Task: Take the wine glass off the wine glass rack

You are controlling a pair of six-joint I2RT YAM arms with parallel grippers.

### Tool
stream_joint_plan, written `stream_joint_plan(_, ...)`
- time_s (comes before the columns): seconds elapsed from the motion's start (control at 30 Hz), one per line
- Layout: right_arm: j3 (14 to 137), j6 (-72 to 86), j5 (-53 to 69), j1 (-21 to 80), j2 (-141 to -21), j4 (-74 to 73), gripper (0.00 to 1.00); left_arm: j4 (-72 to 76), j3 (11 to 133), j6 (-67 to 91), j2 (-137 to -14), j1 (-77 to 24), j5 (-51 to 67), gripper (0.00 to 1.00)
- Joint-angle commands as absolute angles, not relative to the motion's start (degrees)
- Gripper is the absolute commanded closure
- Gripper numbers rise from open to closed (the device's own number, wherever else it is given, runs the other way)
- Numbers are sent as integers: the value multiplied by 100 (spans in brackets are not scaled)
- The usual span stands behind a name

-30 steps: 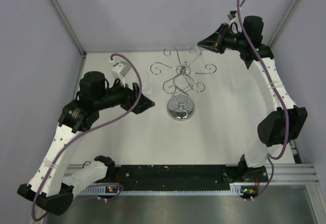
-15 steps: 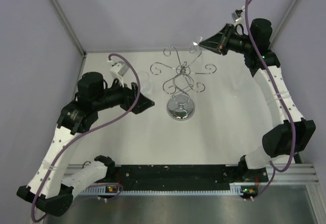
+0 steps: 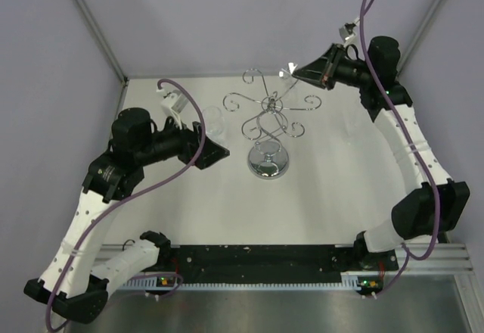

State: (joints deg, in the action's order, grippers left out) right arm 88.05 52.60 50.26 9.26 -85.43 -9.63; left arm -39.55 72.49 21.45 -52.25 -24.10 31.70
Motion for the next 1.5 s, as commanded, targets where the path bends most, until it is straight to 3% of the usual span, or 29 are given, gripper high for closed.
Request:
stream_joint_plan(0.0,8824,5414,5133,1195,-8332,-352,100,-3577,7198,2259,-5115,-2417,3261,2)
stream_joint_plan(0.27,9132,5528,4835,1608,-8692,-176,100,-3568,7172,2285,-5115,-2417,3287,2)
stream_joint_plan(0.9,10572,5291,4271,1424,-9808,553,100,-3489,7040,2303,-5089,-2417,3454,2)
stream_joint_plan(1.17,10995,4694,4824,1362,-9431,607,100,-3261,7216,2750,-5203,-2417,3822,2)
stream_joint_plan(1.47,9897,3282,5598,1511,-7877,582,100,-2040,7207,3857,-5185,-2417,4649,2)
